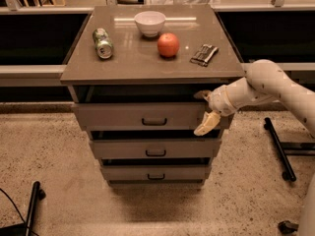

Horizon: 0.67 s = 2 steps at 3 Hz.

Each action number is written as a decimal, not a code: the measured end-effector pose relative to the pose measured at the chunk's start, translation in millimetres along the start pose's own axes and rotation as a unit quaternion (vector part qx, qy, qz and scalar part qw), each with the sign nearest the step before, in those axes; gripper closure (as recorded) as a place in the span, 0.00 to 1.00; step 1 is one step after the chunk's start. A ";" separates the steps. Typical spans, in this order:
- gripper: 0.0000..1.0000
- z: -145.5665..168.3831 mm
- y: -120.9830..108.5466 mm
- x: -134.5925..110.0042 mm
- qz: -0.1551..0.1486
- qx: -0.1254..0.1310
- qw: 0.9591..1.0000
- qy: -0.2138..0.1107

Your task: Open top drawer

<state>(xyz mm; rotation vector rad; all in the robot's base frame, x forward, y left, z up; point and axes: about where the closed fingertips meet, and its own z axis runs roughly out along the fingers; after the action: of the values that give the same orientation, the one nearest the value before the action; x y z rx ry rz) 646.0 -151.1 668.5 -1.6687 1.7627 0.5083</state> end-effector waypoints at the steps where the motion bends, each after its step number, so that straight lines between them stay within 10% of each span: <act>1: 0.37 1.4 0.0 2.6 -0.002 -0.003 1.000 0.003; 2: 0.61 -8.4 8.6 3.9 -0.009 -0.003 1.000 0.008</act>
Offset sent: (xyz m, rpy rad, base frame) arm -0.0238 -0.0221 0.0130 -0.0385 -0.0245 0.0167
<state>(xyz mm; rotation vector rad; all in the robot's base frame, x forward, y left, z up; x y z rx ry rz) 636.0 -158.6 670.5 -1.6947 1.7574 0.4945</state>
